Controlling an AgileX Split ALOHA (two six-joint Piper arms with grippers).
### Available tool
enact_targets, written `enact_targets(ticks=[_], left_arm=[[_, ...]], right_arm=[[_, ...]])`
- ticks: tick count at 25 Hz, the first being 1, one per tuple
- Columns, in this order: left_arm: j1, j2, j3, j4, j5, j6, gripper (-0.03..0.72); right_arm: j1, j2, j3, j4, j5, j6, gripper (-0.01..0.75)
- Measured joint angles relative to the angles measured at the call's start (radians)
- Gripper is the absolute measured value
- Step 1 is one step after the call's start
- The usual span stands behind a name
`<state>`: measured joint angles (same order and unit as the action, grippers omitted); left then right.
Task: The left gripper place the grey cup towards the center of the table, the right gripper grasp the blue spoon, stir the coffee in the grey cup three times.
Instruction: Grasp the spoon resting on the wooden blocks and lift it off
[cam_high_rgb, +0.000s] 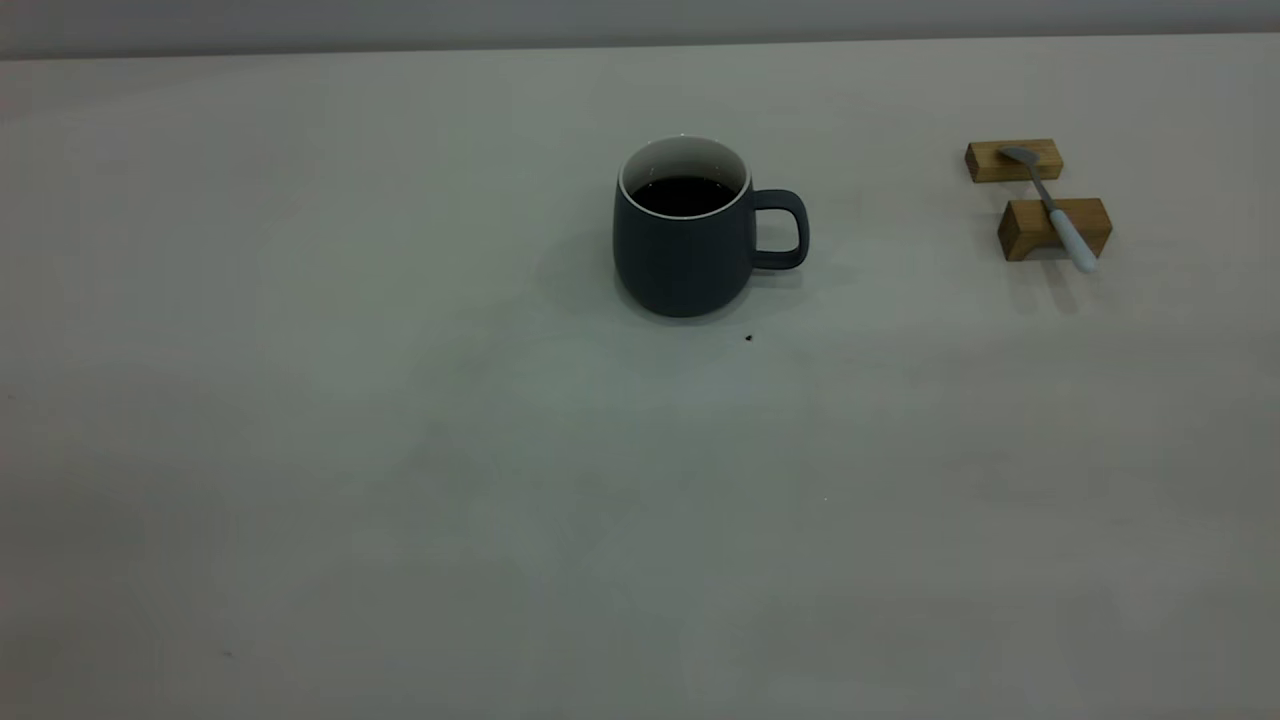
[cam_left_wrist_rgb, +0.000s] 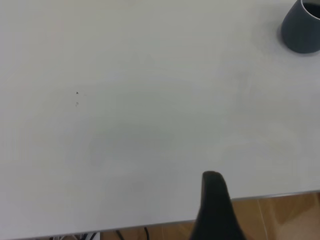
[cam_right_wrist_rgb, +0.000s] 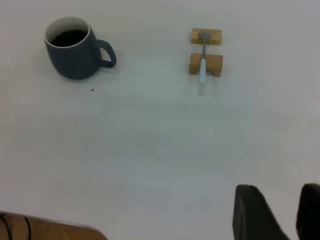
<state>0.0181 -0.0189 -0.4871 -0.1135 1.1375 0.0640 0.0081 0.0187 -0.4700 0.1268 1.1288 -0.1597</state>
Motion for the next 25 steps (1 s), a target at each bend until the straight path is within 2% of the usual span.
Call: enact_targets(ticks=[17, 19, 25], left_arm=[[0.000, 0.000, 0.000, 0.000, 0.001, 0.000, 0.585], [0.000, 0.000, 0.000, 0.000, 0.001, 0.000, 0.585], [0.000, 0.000, 0.000, 0.000, 0.001, 0.000, 0.585]], right_arm=[[0.000, 0.014, -0.006, 0.052, -0.017, 0.012, 0.269], [0.000, 0.061, -0.012, 0.074, -0.042, 0.012, 0.304], [0.000, 0.334, -0.021, 0.152, -0.198, -0.055, 0.511]])
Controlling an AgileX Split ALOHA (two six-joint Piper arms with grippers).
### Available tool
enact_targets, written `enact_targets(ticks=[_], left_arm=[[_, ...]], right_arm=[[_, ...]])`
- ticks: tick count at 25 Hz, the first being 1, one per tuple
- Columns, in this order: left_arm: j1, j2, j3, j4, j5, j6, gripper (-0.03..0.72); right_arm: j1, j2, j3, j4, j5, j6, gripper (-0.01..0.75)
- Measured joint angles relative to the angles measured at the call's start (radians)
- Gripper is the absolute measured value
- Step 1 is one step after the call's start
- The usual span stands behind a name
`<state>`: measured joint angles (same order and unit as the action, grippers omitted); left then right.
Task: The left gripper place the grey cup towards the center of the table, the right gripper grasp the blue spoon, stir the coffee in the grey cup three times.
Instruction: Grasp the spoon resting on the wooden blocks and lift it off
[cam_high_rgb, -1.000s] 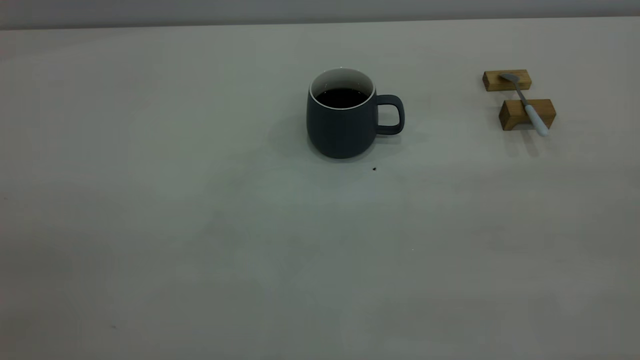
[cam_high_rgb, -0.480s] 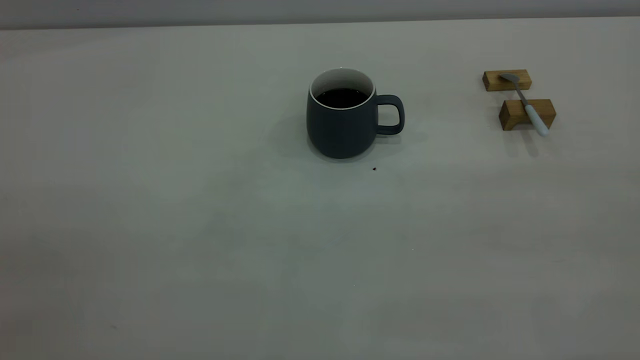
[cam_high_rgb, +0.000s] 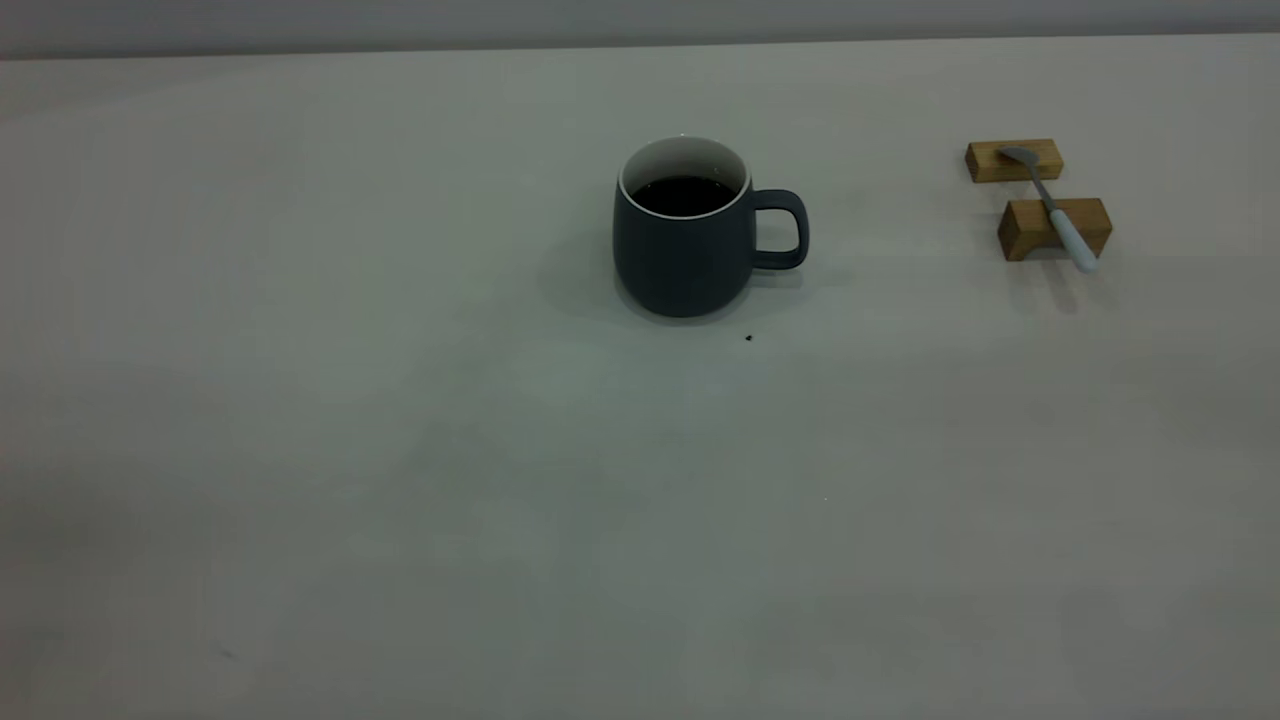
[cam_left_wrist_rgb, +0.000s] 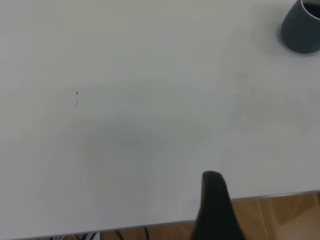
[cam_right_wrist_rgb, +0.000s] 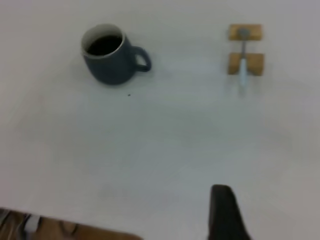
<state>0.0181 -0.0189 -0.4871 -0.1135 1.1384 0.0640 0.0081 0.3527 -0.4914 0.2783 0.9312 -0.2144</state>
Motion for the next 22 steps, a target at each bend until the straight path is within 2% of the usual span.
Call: enact_targets(ticks=[4, 9, 16, 22], left_arm=[[0.000, 0.000, 0.000, 0.000, 0.000, 0.000, 0.585], [0.000, 0.000, 0.000, 0.000, 0.000, 0.000, 0.585], [0.000, 0.000, 0.000, 0.000, 0.000, 0.000, 0.585], [0.000, 0.000, 0.000, 0.000, 0.000, 0.000, 0.585]], right_arm=[[0.000, 0.242, -0.013, 0.126, -0.115, -0.131, 0.538], [0.000, 0.556, -0.109, 0.213, -0.218, -0.275, 0.539], [0.004, 0.981, -0.291, 0.223, -0.231, -0.328, 0.539], [0.110, 1.302, -0.470, 0.217, -0.231, -0.314, 0.539]])
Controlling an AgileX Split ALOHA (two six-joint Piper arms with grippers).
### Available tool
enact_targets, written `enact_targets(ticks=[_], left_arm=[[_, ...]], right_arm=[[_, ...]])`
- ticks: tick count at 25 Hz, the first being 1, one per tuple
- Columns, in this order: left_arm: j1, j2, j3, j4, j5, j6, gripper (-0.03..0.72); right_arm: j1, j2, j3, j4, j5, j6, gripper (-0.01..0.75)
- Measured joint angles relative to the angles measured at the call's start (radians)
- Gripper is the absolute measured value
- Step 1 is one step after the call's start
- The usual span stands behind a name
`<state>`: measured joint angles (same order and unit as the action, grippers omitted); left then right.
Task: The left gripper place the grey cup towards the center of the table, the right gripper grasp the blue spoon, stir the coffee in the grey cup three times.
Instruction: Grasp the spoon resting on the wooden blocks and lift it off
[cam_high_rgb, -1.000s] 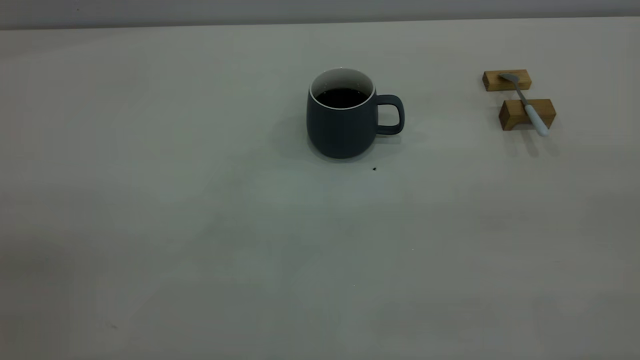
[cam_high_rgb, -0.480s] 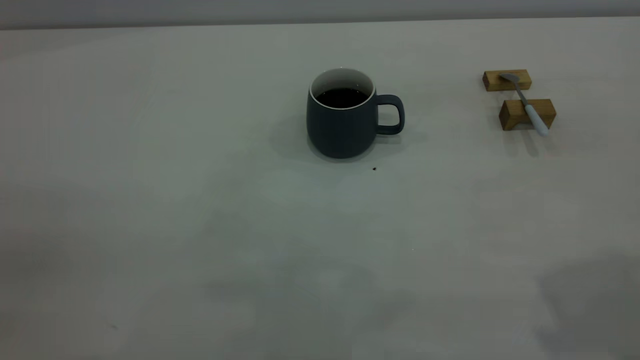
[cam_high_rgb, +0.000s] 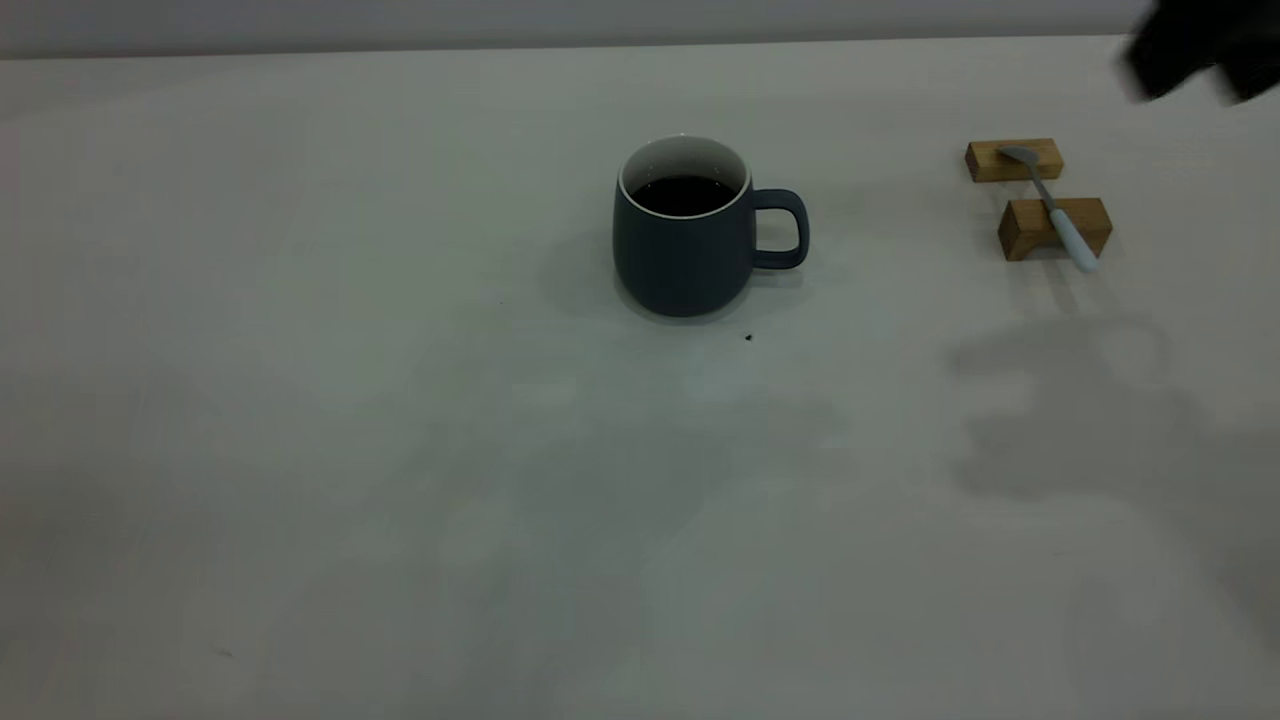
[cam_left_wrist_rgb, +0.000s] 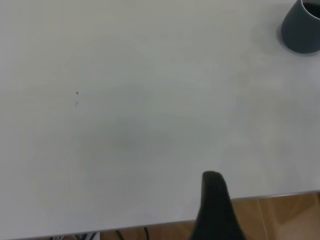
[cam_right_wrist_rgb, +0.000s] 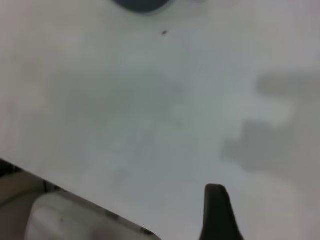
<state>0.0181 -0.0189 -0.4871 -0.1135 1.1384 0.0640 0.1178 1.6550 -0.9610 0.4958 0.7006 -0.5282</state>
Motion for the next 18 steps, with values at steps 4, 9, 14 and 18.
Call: enact_targets(ticks=[4, 9, 14, 18], left_arm=[[0.000, 0.000, 0.000, 0.000, 0.000, 0.000, 0.585], [0.000, 0.000, 0.000, 0.000, 0.000, -0.001, 0.585], [0.000, 0.000, 0.000, 0.000, 0.000, -0.001, 0.585], [0.000, 0.000, 0.000, 0.000, 0.000, -0.001, 0.585]], right_arm=[[0.013, 0.179, -0.126, -0.080, -0.001, 0.151, 0.539], [0.013, 0.365, -0.300, -0.267, 0.023, 0.353, 0.539], [0.013, 0.495, -0.426, -0.383, 0.071, 0.414, 0.561], [0.013, 0.568, -0.484, -0.457, 0.075, 0.452, 0.584]])
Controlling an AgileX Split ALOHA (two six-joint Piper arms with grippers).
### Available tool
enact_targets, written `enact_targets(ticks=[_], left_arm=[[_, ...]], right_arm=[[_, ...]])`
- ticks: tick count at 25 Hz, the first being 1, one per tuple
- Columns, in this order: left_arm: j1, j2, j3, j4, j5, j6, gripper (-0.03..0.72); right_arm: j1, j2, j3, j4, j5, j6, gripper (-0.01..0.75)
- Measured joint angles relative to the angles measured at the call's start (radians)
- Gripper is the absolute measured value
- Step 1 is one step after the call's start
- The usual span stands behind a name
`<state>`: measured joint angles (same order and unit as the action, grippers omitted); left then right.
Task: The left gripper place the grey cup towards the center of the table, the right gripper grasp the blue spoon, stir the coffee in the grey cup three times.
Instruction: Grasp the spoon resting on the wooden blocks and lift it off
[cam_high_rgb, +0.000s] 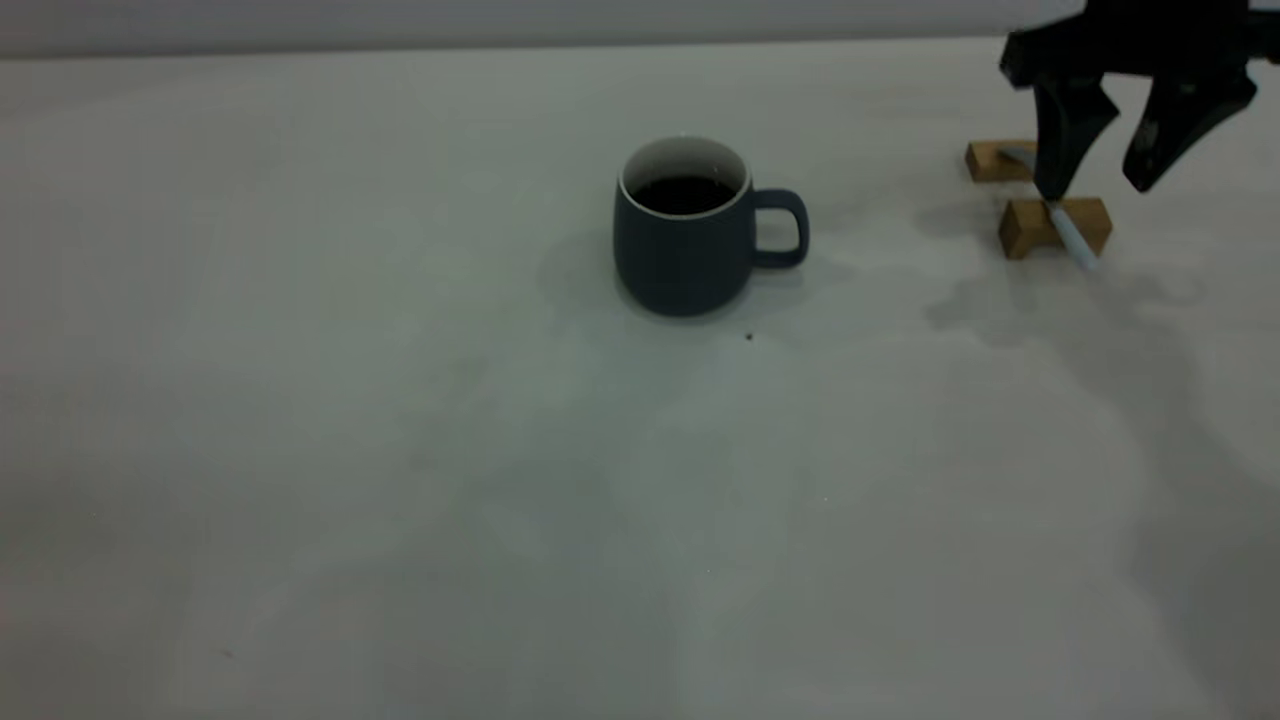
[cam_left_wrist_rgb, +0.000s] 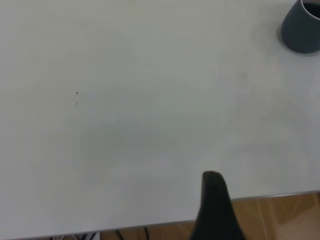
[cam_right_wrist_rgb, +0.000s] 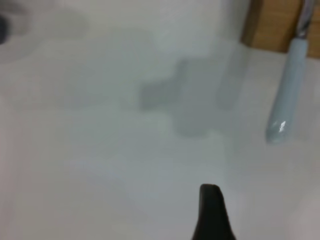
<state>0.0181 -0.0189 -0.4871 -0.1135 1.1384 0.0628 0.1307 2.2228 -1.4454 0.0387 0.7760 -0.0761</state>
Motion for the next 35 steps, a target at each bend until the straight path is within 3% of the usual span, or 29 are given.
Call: enact_targets(ticks=[16, 35], left_arm=[[0.000, 0.000, 0.000, 0.000, 0.000, 0.000, 0.585], [0.000, 0.000, 0.000, 0.000, 0.000, 0.000, 0.585]], right_arm=[[0.000, 0.213, -0.158, -0.087, -0.033, 0.062, 0.584], [-0.010, 0.259, -0.166, -0.107, -0.056, 0.076, 0.561]])
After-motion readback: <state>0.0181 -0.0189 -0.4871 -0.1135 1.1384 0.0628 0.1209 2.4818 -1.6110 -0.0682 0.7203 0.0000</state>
